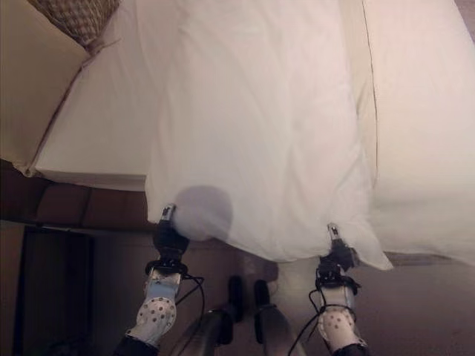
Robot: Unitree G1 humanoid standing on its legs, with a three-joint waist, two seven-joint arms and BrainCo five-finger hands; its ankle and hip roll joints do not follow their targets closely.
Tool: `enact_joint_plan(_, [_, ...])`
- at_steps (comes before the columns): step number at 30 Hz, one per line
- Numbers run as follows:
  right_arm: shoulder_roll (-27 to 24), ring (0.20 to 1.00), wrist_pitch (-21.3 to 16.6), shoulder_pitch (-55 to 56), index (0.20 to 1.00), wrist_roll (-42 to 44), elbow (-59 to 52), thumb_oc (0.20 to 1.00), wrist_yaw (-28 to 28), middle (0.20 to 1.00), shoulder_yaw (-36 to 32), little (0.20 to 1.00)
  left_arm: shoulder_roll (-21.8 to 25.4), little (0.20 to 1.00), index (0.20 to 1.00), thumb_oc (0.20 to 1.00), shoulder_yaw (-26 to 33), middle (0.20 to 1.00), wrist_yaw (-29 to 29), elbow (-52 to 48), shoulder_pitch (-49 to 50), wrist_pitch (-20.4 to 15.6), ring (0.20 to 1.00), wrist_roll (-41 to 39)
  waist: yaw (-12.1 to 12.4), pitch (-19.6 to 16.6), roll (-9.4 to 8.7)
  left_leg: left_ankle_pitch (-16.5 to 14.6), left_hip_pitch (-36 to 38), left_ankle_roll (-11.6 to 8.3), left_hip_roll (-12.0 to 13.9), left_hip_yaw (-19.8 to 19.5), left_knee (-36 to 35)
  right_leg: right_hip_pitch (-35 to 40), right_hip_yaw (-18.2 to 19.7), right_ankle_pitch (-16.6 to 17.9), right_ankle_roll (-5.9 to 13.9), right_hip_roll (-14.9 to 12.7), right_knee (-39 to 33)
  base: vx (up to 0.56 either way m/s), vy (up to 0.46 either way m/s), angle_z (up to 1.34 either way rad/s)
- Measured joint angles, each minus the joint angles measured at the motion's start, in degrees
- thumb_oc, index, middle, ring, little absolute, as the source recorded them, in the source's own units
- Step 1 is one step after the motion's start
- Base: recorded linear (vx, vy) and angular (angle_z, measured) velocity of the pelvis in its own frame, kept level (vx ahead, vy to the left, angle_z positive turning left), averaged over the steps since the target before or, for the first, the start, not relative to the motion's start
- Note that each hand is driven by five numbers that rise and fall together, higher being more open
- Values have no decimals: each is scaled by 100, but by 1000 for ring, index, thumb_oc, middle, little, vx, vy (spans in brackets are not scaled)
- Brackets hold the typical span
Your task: Make the bed
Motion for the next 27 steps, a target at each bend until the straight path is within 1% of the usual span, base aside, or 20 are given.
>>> enact_joint_plan(1, [-1,200,-1,12,200,1,1,200,-3,200,-26,200,-5,200,200,200,20,200,5,-9,-53,0,200,-1,4,-6,-3,9,89,2,224,-248,-234,-67,-12,19,14,-21,0,14,146,20])
enact_joint_plan(4, [-43,200,-11,10,200,3,27,200,-16,200,-56,200,-42,200,200,200,33,200,45,13,-81,0,200,1,9,-10,4,5,366,-31,819,-449,-815,-95,-27,32,69,-50,10,21,237,1])
enact_joint_plan(7, [-19,200,-67,-14,200,4,32,200,-24,200,-260,200,-42,200,200,200,11,200,58,75,-184,4,200,10,9,-11,6,8,544,-71,1044,-417,-1108,-82,-40,51,191,-45,11,-1,408,-2])
enact_joint_plan(8, [-16,200,-93,-38,200,3,29,200,-39,200,-279,200,-42,200,200,200,8,200,69,101,-228,5,200,11,-1,-19,21,7,585,-71,1022,-393,-1120,-79,-31,59,267,-43,13,-45,570,-14])
enact_joint_plan(10, [-65,200,-110,-99,200,3,28,200,-62,200,-311,200,-52,200,200,200,4,200,90,185,-285,5,200,15,-15,-52,79,118,711,85,948,-406,-960,-84,7,55,383,-19,34,-46,490,-13])
enact_joint_plan(11, [-146,200,-127,-101,200,-6,41,200,-97,200,-365,200,-81,200,200,200,-62,200,101,351,-361,5,200,21,-31,-93,161,191,775,125,767,-354,-666,-102,42,-7,544,-39,149,-44,410,5])
enact_joint_plan(12, [-164,200,-141,-80,200,-7,47,200,-120,200,-379,200,-79,200,200,200,-108,200,104,409,-390,-2,200,32,-149,-114,166,168,765,-85,648,-233,-593,-118,62,-18,642,-138,199,-41,641,43])
enact_joint_plan(13, [-183,200,-140,12,200,-37,49,200,-122,200,-644,200,-142,200,200,200,-193,200,97,797,-559,22,200,148,-134,-104,110,261,533,-6,280,-42,-155,-110,136,-84,835,-541,298,-16,586,43])
enact_joint_plan(14, [-152,200,-174,70,200,-37,91,200,-163,200,-735,200,-218,200,200,200,-232,200,145,802,-472,37,200,173,-151,-164,121,158,573,46,83,-14,-67,-100,407,-69,1047,-625,230,-14,583,7])
enact_joint_plan(15, [-159,200,-166,-10,200,-49,144,200,-164,200,-711,200,-169,200,200,200,-182,200,143,767,-398,0,200,186,-61,-182,161,2,568,223,30,17,-52,-71,545,19,1133,-673,112,-25,505,-86])
enact_joint_plan(16, [-155,200,-126,-98,200,-104,102,200,-158,200,-654,200,-163,200,200,200,-37,200,140,782,-303,-3,200,199,46,-262,286,-173,659,535,-74,131,-242,-92,778,224,1279,-713,-179,-30,284,-96])
enact_joint_plan(17, [-124,200,-110,-144,200,-127,135,200,-139,200,-626,200,-141,200,200,200,13,200,138,781,-330,-6,200,200,9,-284,291,-162,638,492,-166,260,-277,-131,779,394,1401,-839,-308,-121,444,-87])
enact_joint_plan(18, [-115,200,-72,-177,200,-151,200,200,-150,200,-599,200,-109,200,200,200,133,200,147,779,-387,-8,200,208,15,-293,285,-164,576,643,-344,402,-260,-89,697,622,1499,-1073,-648,-106,284,-37])
enact_joint_plan(19, [-102,200,-51,-195,200,-156,260,200,-150,200,-591,200,-82,200,200,200,180,200,150,782,-383,-3,200,224,28,-295,283,-180,546,726,-405,468,-232,-45,602,731,1550,-1166,-781,-192,307,-25])
enact_joint_plan(20, [-85,200,-26,-179,200,-157,288,200,-152,200,-586,200,-58,200,200,200,268,200,170,788,-380,-1,200,229,-3,-295,284,-181,514,819,-440,531,-208,-39,447,751,1576,-1220,-784,-133,181,-14])
enact_joint_plan(21, [-45,200,1,-159,200,-158,291,200,-149,200,-577,200,-51,200,200,200,292,200,192,774,-358,-2,200,230,2,-298,278,-136,474,916,-470,554,-219,4,324,688,1627,-1119,-783,-133,185,-9])
enact_joint_plan(22, [-6,200,27,-178,200,-177,333,200,-142,200,-580,200,18,200,200,200,389,200,194,775,-355,5,200,247,15,-293,287,-131,467,903,-394,528,-248,-106,308,414,1646,-989,-395,-56,64,-6])
enact_joint_plan(23, [87,200,55,-182,200,-206,435,200,-155,200,-569,200,78,200,200,200,506,200,230,782,-331,8,200,300,25,-305,262,-78,473,900,-308,533,-328,-108,327,127,1403,-683,-121,-105,28,-3])
enact_joint_plan(24, [128,200,54,-188,200,-224,472,200,-159,200,-564,200,164,200,200,200,486,200,255,793,-307,8,200,390,27,-329,196,-76,486,900,-323,552,-348,81,295,131,1188,-563,-368,-108,29,-7])
enact_joint_plan(27, [84,200,55,-428,200,-314,769,200,-221,200,-489,200,255,200,200,200,491,200,351,819,-255,6,200,465,29,-331,175,-61,534,905,-284,714,-475,141,432,309,1213,-526,-670,-92,-84,-29])
